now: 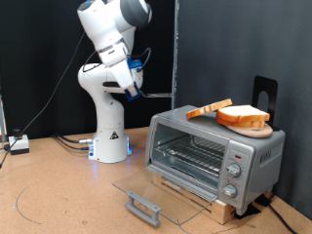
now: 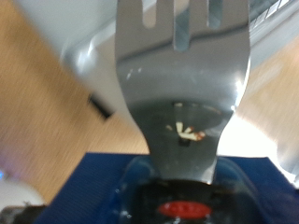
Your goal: Make a piece of toast with the oven
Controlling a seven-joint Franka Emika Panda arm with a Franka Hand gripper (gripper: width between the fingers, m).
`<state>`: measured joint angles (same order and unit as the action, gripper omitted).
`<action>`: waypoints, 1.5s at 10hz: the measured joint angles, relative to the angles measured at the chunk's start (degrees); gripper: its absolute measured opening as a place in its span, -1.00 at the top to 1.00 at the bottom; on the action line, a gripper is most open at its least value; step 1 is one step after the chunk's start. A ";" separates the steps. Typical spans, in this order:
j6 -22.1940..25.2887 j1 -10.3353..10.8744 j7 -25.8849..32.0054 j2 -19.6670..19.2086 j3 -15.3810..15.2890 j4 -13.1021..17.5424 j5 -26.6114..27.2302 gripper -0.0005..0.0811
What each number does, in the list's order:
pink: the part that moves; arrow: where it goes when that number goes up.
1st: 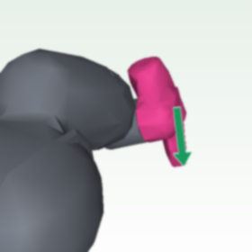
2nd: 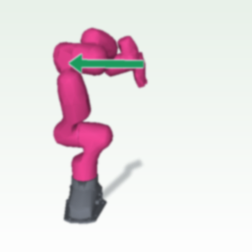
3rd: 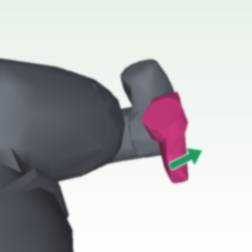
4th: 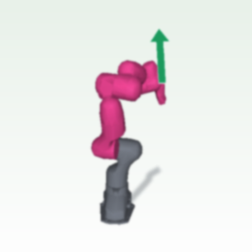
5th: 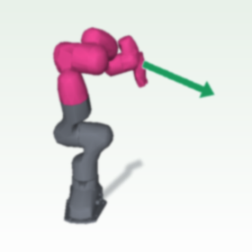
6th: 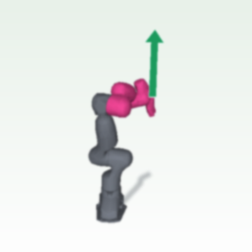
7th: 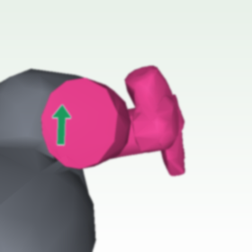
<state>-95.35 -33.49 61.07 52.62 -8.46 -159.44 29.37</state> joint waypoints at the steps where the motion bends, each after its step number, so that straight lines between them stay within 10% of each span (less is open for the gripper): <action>1: 0.14 -1.50 0.32 -1.30 0.60 0.25 -2.65 -0.16; 5: 1.27 -1.47 1.58 -2.06 -0.32 0.30 -3.46 -0.16; 15: 2.38 3.27 -15.73 5.32 -17.75 -1.94 4.20 -0.16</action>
<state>-92.97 -30.22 45.34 57.94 -26.21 -161.38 33.56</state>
